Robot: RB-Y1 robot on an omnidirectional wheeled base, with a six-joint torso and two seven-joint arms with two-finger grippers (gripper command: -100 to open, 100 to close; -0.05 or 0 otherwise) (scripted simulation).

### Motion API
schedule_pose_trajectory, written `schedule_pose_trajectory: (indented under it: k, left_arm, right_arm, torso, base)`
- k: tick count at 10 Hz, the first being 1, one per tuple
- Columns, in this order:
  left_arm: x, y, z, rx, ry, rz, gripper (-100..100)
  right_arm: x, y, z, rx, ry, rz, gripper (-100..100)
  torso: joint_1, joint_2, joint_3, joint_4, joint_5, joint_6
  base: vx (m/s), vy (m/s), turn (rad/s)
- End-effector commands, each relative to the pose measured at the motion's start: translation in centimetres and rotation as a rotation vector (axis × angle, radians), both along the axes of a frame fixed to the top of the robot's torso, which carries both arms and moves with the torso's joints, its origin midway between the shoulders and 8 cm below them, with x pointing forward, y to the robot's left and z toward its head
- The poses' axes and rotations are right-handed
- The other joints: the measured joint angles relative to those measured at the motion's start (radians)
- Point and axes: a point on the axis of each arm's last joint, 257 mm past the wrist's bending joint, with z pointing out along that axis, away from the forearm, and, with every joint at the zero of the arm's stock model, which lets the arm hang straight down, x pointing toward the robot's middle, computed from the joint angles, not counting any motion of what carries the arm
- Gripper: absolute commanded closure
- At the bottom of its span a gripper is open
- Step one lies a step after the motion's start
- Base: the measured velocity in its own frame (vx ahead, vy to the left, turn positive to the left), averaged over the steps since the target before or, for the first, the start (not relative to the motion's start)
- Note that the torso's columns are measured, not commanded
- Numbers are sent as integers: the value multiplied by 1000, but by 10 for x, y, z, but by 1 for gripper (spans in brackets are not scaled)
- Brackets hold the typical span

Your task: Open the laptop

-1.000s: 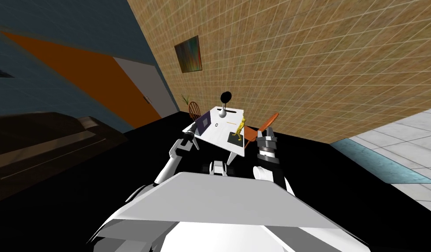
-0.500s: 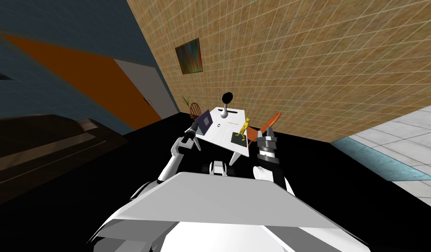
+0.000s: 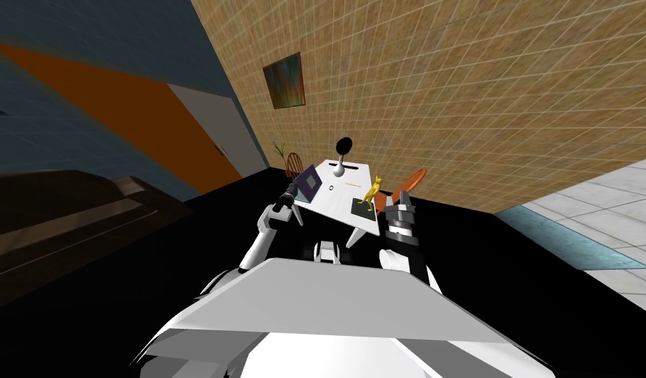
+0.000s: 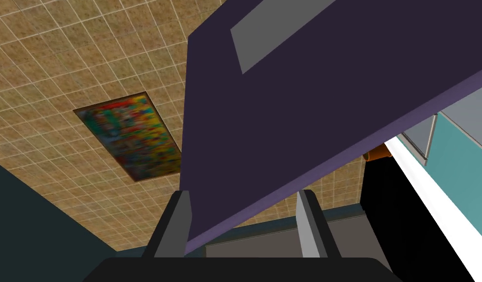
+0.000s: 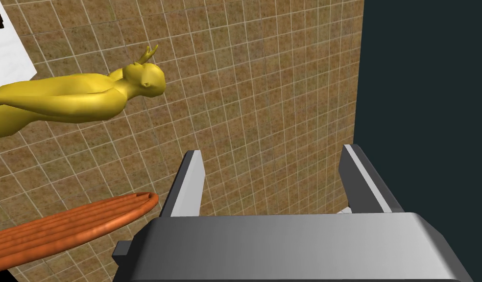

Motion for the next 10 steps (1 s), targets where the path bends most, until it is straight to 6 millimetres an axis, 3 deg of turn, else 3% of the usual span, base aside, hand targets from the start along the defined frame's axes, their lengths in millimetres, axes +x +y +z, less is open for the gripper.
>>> schedule_pose_trajectory:
  k: [1,6,7,10]
  left_arm:
    - [2,-7,-13,-118,38,1,100]
    - [6,-32,-43,-394,129,0,100]
    - [6,-26,-40,-345,116,1,100]
    - [-1,-50,-76,-559,185,2,100]
  right_arm:
    - [0,0,0,0,0,0,0]
    - [0,0,0,0,0,0,0]
    - [0,0,0,0,0,0,0]
    - [0,0,0,0,0,0,0]
  torso:
    - [2,0,0,1,0,1]
    - [3,1,1,1,1,-1]
    - [3,2,1,1,1,-1]
    - [4,0,0,0,1,0]
  base:
    - [26,131,-11]
    - [23,130,-4]
    - [8,64,-8]
    - [24,122,-20]
